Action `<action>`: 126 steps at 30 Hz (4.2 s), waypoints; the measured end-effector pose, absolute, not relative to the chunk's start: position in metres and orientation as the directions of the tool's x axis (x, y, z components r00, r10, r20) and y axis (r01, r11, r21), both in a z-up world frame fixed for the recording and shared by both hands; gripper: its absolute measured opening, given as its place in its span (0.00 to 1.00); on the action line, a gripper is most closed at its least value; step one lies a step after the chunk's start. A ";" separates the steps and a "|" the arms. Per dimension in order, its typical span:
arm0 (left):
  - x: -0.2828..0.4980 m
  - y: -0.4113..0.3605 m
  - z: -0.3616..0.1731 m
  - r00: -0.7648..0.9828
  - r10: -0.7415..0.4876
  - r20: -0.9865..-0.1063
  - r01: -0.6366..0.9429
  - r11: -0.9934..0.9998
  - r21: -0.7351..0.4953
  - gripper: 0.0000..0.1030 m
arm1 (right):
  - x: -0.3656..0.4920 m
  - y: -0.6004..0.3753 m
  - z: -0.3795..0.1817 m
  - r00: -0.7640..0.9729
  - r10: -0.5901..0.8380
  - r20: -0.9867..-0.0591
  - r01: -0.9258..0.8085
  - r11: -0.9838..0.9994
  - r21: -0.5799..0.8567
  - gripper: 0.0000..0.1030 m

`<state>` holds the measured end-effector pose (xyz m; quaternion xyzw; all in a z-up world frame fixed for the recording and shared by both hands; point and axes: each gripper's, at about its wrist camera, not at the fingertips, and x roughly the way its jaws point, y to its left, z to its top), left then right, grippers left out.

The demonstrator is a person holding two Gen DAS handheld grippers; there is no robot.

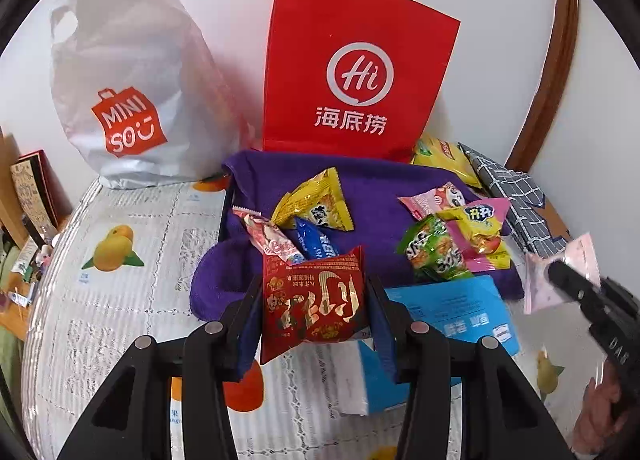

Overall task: Organize snacks
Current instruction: 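Carry both held packs over the towel and open the right tool, then lower the red pack onto the towel and open the left tool while the right tool withdraws, then move the right tool to the white-and-red snack bag while the left tool approaches the pink candy pack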

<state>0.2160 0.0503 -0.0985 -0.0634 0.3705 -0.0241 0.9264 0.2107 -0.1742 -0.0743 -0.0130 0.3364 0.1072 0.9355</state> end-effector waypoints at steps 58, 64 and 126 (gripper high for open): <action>0.225 0.084 -0.128 0.680 -0.064 -0.730 -0.084 0.983 -0.164 0.45 | 0.330 -0.137 -0.092 0.702 0.172 -0.691 -0.266 0.963 -0.030 0.39; 0.225 0.078 -0.128 0.686 -0.045 -0.726 -0.081 0.987 -0.138 0.45 | 0.273 -0.155 -0.075 0.763 0.164 -0.625 -0.277 0.957 -0.087 0.52; 0.196 0.065 -0.117 0.622 -0.076 -0.779 -0.003 0.995 -0.100 0.66 | 0.168 -0.173 -0.102 0.713 0.337 -0.615 -0.362 0.928 0.089 0.63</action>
